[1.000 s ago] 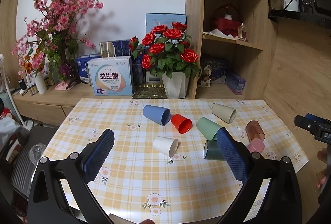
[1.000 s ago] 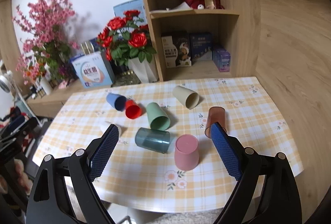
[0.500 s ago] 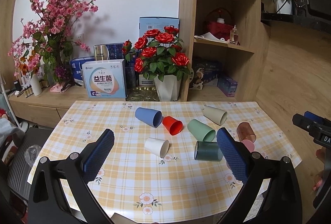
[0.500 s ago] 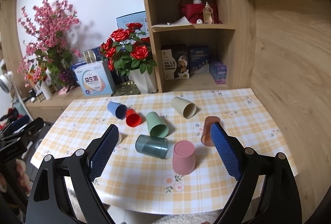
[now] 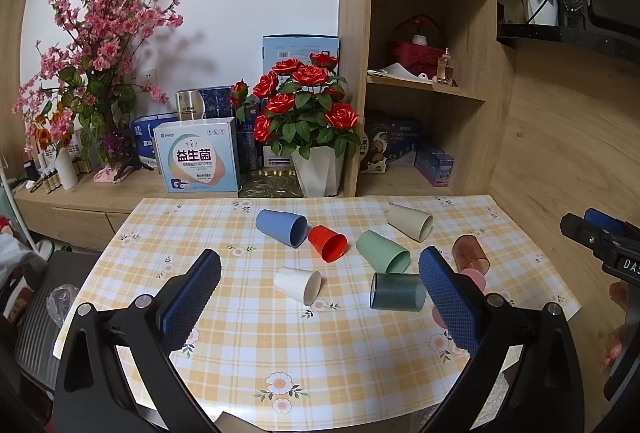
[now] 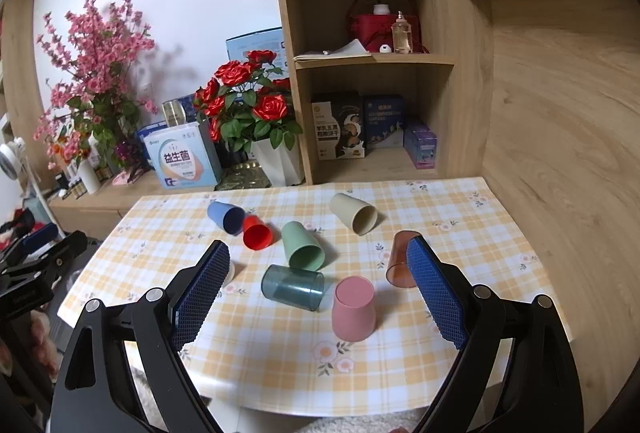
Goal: Flip cup upside down
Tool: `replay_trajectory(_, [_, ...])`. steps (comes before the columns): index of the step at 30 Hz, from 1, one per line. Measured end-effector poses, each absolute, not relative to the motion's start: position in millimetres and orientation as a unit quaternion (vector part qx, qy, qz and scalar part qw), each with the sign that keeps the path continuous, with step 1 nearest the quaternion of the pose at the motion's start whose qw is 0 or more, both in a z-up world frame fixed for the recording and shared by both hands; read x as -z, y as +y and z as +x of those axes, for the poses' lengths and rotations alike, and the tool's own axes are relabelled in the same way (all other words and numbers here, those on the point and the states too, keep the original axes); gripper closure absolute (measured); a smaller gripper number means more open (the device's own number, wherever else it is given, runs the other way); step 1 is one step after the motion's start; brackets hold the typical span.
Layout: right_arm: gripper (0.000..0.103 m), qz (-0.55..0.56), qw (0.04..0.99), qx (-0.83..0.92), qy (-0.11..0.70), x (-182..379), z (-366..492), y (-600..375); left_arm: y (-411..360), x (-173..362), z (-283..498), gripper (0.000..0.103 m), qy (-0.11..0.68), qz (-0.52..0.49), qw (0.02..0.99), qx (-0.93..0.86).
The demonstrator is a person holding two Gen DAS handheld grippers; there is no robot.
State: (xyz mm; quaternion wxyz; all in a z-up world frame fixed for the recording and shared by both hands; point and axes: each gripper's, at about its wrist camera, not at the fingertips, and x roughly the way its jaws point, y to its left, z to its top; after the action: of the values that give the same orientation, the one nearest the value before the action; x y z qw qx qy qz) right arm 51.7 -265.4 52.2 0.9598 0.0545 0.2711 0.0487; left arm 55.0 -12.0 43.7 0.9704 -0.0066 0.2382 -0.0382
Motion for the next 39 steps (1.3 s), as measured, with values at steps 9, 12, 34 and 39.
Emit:
replay_trajectory(9, [0.016, 0.054, 0.960, -0.049, 0.269, -53.0, 50.6, -265.9, -13.6, -44.0, 54.6, 0.006, 0.239, -0.005, 0.970, 0.039])
replay_trajectory(12, [0.016, 0.054, 0.961, -0.049, 0.267, -54.4, 50.1, -266.0, -13.9, -44.2, 54.7, 0.006, 0.239, -0.005, 0.970, 0.039])
replay_trajectory(34, [0.016, 0.051, 0.963, -0.055, 0.260, -59.6, 48.1, -264.9, -15.7, -47.7, 50.9, 0.006, 0.230, -0.006, 0.972, 0.049])
replay_trajectory(39, [0.016, 0.053, 0.963, -0.055, 0.260, -59.3, 47.7, -265.2, -15.4, -47.0, 52.6, 0.006, 0.233, -0.002, 0.972, 0.043])
